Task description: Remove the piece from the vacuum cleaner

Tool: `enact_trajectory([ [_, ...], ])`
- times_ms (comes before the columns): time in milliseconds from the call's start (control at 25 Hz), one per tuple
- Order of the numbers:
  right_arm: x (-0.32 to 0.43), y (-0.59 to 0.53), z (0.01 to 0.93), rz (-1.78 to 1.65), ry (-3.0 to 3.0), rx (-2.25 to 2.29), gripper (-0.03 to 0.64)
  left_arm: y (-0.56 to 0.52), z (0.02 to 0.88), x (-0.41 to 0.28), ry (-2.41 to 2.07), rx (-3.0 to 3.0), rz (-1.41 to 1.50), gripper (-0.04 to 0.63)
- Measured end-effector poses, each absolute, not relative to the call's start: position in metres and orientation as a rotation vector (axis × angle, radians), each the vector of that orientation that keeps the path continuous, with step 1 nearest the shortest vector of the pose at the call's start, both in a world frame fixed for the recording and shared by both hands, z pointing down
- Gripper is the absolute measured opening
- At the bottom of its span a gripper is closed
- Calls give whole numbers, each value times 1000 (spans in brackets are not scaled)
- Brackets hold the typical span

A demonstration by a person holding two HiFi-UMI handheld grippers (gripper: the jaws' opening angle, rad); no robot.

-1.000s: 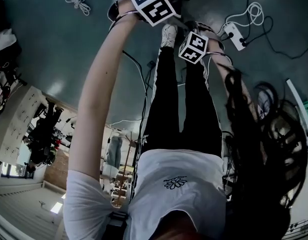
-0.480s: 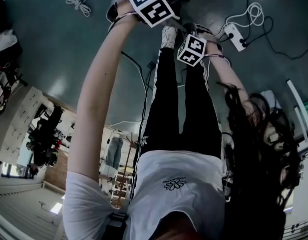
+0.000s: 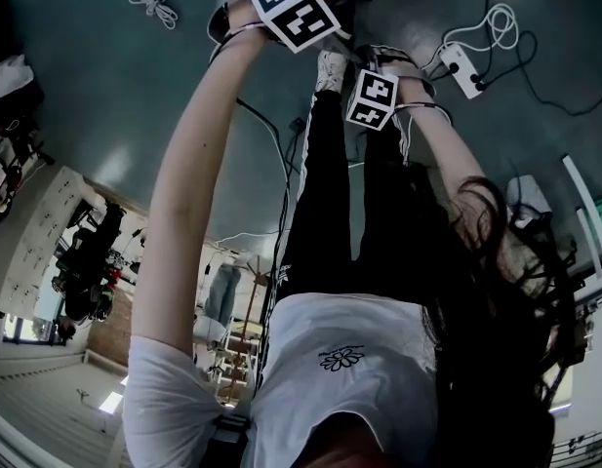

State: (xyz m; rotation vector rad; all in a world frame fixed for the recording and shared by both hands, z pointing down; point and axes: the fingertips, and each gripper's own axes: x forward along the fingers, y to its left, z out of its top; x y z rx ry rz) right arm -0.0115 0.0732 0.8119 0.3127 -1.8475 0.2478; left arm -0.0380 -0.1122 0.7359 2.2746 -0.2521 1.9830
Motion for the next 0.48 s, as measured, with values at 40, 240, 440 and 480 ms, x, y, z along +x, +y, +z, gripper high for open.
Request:
enact_trajectory([
  [40,-12,74,812,244,-1849,306,25,-112,736,-38,-251,2274,1986,2],
  [240,-29,139,820,213,-1826,-5,24,-111,735,-38,-238,2271,1993,3],
  [440,-35,163,828,576,-1809,260,25,-113,735,-38,-295,2311,1928,2],
  [480,-37,158,827,573,-1818,277,24,-113,734,-38,-315,2314,1912,2],
])
